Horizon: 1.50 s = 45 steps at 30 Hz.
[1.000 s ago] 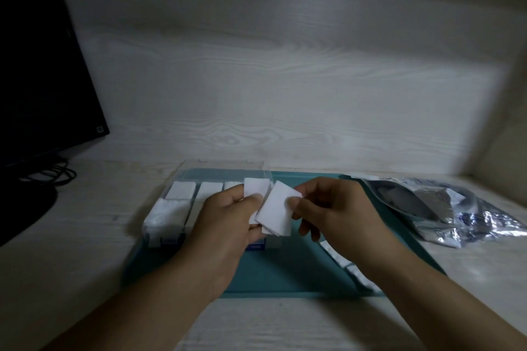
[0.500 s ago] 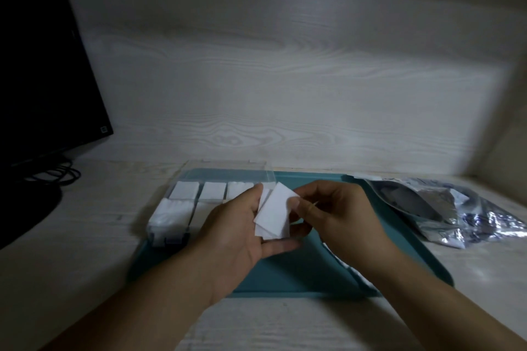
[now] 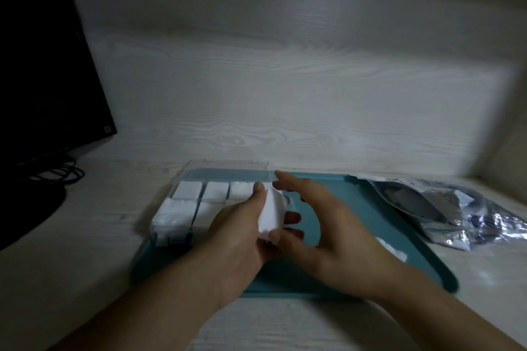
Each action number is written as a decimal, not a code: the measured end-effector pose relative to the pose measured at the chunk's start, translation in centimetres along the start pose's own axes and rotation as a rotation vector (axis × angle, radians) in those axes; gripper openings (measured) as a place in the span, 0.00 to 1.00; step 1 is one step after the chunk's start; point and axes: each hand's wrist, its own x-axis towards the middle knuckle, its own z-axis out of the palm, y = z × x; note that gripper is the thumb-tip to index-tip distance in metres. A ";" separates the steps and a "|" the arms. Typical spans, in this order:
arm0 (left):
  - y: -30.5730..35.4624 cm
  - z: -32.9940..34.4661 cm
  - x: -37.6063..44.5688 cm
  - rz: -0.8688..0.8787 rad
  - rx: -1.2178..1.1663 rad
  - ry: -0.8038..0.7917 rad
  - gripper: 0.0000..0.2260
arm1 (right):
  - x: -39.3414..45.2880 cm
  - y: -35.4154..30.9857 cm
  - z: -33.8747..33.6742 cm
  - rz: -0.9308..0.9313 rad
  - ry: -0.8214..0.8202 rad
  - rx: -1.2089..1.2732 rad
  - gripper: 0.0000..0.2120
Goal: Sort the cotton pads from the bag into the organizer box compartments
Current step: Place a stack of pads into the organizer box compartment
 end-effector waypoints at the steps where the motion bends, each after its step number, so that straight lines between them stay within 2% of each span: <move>1: 0.0 0.0 -0.1 0.008 -0.003 0.000 0.21 | -0.1 0.0 0.0 0.015 -0.031 0.017 0.39; 4: 0.0 0.2 0.0 0.024 0.003 0.008 0.20 | -0.2 0.0 0.5 -0.015 -0.034 -0.026 0.44; 9: 0.3 0.5 0.0 -0.001 -0.001 0.034 0.22 | -0.1 0.3 0.4 -0.108 0.031 -0.155 0.40; 16: 0.0 0.3 -0.3 -0.005 0.004 -0.011 0.20 | 0.1 -0.1 0.3 -0.086 -0.061 -0.203 0.42; 19: -0.2 0.3 -0.1 -0.009 0.002 -0.014 0.20 | 0.2 -0.1 0.3 -0.091 -0.056 -0.209 0.36; 23: -0.2 0.0 0.0 -0.033 0.022 -0.089 0.21 | 0.1 -0.2 0.0 -0.048 -0.053 -0.151 0.33; 29: 0.8 -1.0 -0.1 -0.087 0.058 -0.295 0.19 | 0.0 -0.9 -1.2 0.066 0.000 0.095 0.38; 35: 0.9 -1.0 -0.3 0.005 0.115 -0.267 0.16 | 0.2 0.0 -1.0 0.065 -0.016 -0.006 0.42; 45: 1.2 -0.6 -0.8 0.012 0.069 -0.260 0.15 | 0.3 -0.5 -0.9 0.120 -0.003 0.146 0.42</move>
